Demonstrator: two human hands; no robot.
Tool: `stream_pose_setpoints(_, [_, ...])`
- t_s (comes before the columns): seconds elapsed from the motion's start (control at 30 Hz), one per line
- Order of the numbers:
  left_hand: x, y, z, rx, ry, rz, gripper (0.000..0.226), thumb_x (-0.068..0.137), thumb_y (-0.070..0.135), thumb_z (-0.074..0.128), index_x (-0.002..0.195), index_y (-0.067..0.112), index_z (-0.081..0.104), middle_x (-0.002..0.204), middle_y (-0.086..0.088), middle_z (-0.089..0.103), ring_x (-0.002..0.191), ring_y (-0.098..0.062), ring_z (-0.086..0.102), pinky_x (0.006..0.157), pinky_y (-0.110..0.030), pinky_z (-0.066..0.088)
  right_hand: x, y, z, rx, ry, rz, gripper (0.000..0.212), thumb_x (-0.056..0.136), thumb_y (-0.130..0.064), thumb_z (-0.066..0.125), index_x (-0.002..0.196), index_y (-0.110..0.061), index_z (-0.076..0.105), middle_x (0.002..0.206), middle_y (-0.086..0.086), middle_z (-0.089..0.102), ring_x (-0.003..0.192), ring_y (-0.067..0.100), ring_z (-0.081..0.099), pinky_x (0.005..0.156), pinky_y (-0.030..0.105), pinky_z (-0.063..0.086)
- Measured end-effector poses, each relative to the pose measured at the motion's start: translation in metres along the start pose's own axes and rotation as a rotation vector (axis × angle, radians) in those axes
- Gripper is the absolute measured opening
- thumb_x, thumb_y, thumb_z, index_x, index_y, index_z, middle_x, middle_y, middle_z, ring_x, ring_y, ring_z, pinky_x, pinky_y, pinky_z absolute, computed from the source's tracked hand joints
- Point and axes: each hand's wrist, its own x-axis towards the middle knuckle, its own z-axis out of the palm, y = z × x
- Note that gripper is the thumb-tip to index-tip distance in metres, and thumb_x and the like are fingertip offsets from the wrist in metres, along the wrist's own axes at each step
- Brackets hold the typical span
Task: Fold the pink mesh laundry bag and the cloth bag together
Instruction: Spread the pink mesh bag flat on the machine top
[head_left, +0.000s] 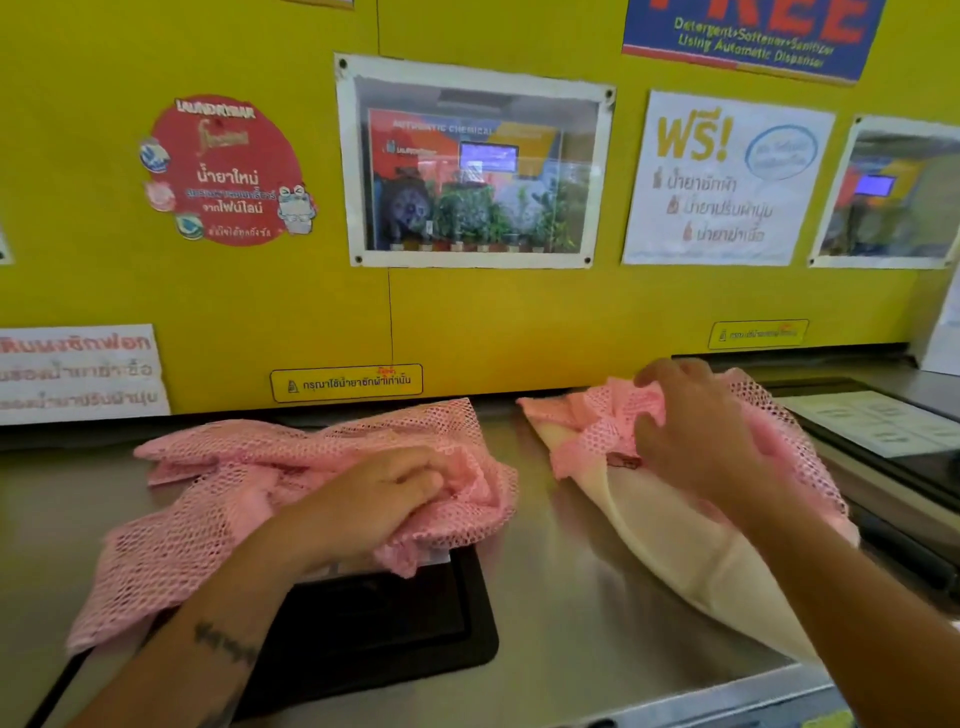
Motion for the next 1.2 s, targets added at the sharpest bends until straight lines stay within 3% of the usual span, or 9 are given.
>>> stream_pose_setpoints(0.17, [0.008,-0.01,-0.005,0.251,0.339,0.094,0.013,0.09,0.019,0.063,0.098,0.03,0.063,0.101,0.009,0.067,0.094,-0.015,0.064,0.082,-0.036,0.054,-0.03,-0.082,0.03,0.374,-0.405,-0.278,0.053,0.091,-0.023,0.062,0.142,-0.022,0.046,0.141,0.005,0.055,0.128,0.02,0.05,0.106,0.036,0.04])
stream_pose_setpoints(0.33, [-0.007,-0.047,-0.023,0.672,-0.07,-0.326,0.09,0.068,0.078,0.052,0.148,0.053,0.017,0.164,0.003,0.011,0.148,-0.029,0.018,0.118,-0.055,0.022,-0.032,-0.098,0.064,0.187,-0.761,-0.328,0.07,0.086,-0.024,0.061,0.15,-0.032,0.034,0.151,-0.001,0.045,0.138,0.019,0.04,0.114,0.033,0.031])
stream_pose_setpoints(0.47, [-0.021,-0.047,-0.035,0.636,-0.058,-0.322,0.084,0.075,0.068,0.064,0.147,0.051,0.024,0.164,0.004,0.005,0.149,-0.027,0.014,0.119,-0.054,0.018,-0.003,-0.079,0.056,-0.032,-0.864,-0.238,0.081,0.084,-0.017,0.054,0.154,-0.041,0.018,0.156,0.001,0.039,0.132,0.024,0.046,0.096,0.032,0.044])
stream_pose_setpoints(0.7, [-0.037,-0.052,-0.059,0.375,0.205,-0.227,0.038,0.085,0.006,0.06,0.107,0.035,0.073,0.137,0.008,0.057,0.12,-0.021,0.053,0.107,-0.041,0.04,0.006,-0.096,0.056,0.063,-0.726,-0.34,0.069,0.083,-0.009,0.057,0.147,-0.03,0.038,0.153,-0.004,0.04,0.137,0.019,0.04,0.107,0.036,0.038])
stream_pose_setpoints(0.83, [-0.058,-0.042,-0.085,0.324,0.268,-0.224,0.034,0.087,0.004,0.055,0.094,0.031,0.074,0.1,0.013,0.067,0.096,-0.012,0.061,0.078,-0.027,0.047,-0.015,-0.112,0.062,0.06,-0.89,-0.487,0.069,0.088,-0.02,0.053,0.152,-0.031,0.029,0.16,-0.008,0.029,0.147,0.014,0.028,0.119,0.032,0.025])
stream_pose_setpoints(0.9, [-0.063,-0.028,-0.1,0.31,0.15,-0.255,0.033,0.093,0.009,0.053,0.107,0.032,0.072,0.114,0.015,0.063,0.102,0.0,0.056,0.078,-0.019,0.041,-0.013,-0.108,0.063,-0.016,-0.926,-0.501,0.075,0.086,-0.02,0.055,0.153,-0.035,0.026,0.164,-0.009,0.022,0.149,0.013,0.021,0.122,0.033,0.017])
stream_pose_setpoints(1.03, [-0.061,-0.028,-0.118,0.219,-0.016,-0.532,0.053,0.065,0.044,0.084,0.113,0.024,0.073,0.1,-0.001,0.074,0.1,-0.03,0.066,0.07,-0.03,0.048,0.001,-0.1,0.053,0.0,-1.013,-0.464,0.083,0.079,-0.003,0.058,0.15,-0.038,0.032,0.149,-0.018,0.036,0.136,0.009,0.038,0.098,0.015,0.037])
stream_pose_setpoints(1.1, [-0.062,-0.027,-0.123,0.156,0.0,-0.39,0.043,0.07,0.041,0.081,0.11,0.026,0.074,0.074,-0.001,0.074,0.07,-0.027,0.066,0.057,-0.027,0.045,0.006,-0.101,0.057,0.161,-0.959,-0.405,0.077,0.079,0.001,0.059,0.145,-0.035,0.041,0.144,-0.016,0.042,0.131,0.007,0.044,0.084,0.01,0.038])
stream_pose_setpoints(1.2, [-0.074,-0.023,-0.117,-0.107,0.069,-0.068,0.028,0.087,0.028,0.068,0.115,0.027,0.069,0.083,-0.006,0.076,0.06,-0.021,0.057,0.063,-0.03,0.046,0.005,-0.103,0.078,0.278,-0.678,-0.374,0.059,0.084,-0.023,0.061,0.138,-0.04,0.044,0.149,-0.011,0.041,0.135,0.009,0.037,0.104,0.027,0.035])
